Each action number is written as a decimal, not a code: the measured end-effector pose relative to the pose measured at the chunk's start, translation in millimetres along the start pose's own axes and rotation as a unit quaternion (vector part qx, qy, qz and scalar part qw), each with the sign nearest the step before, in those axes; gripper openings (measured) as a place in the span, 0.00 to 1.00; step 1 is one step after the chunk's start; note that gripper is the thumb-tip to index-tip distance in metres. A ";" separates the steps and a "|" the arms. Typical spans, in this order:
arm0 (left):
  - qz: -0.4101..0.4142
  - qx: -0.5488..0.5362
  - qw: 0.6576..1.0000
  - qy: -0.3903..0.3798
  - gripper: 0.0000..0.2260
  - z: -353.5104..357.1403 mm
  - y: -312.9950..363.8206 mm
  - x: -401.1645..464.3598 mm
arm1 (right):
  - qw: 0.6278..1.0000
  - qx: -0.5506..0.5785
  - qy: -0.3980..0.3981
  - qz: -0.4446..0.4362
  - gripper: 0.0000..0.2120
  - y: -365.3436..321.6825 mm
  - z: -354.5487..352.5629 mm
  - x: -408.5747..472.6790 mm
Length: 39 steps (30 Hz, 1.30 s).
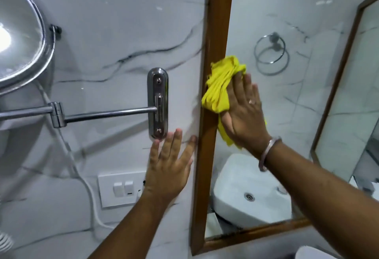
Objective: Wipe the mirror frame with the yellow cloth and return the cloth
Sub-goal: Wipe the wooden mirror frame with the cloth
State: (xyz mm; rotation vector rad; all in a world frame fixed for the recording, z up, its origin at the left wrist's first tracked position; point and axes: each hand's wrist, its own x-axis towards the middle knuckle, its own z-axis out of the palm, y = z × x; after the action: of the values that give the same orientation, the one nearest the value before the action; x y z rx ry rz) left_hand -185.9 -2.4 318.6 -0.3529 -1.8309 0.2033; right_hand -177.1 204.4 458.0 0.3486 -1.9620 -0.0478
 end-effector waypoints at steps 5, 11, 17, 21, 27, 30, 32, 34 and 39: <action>-0.006 -0.018 1.000 0.015 0.29 14.1 4.2 -1.9 | 0.998 0.018 0.048 0.020 0.33 -1.3 19.6 -15.9; 0.010 -0.028 1.000 0.002 0.32 17.7 3.0 -5.4 | 0.990 0.005 -0.137 0.005 0.29 -35.0 86.0 -201.6; 0.014 -0.019 1.000 -0.003 0.32 16.7 2.0 -4.5 | 0.936 -0.016 -0.352 0.010 0.30 -64.2 108.2 -315.7; 0.012 -0.027 1.000 0.001 0.32 18.0 2.7 -4.8 | 0.987 0.015 -0.160 -0.004 0.30 -51.3 96.8 -250.1; 0.014 -0.027 1.000 0.006 0.31 15.7 2.2 -3.7 | 0.996 0.065 0.043 0.049 0.34 -15.7 37.8 -54.8; 0.021 -0.027 0.999 0.001 0.30 12.1 -1.0 -4.0 | 0.994 0.062 0.062 0.061 0.32 -15.6 34.7 -46.5; 0.032 -0.034 0.999 -0.001 0.30 9.7 -6.6 -5.3 | 0.994 0.061 0.050 0.070 0.33 -21.1 45.4 -72.8; 0.050 -0.030 0.998 -0.005 0.31 7.0 -14.7 -8.7 | 0.994 0.066 0.016 0.087 0.34 -32.4 61.0 -113.6; 0.087 -0.016 0.996 -0.026 0.32 4.0 -25.8 -14.0 | 0.971 0.074 -0.172 0.149 0.31 -74.6 98.4 -250.2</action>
State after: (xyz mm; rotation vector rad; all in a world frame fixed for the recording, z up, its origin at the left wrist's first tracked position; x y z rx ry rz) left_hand -189.8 -31.3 313.0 -0.5344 -1.8561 0.3053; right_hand -157.7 186.9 180.2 0.1427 -2.3512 0.2484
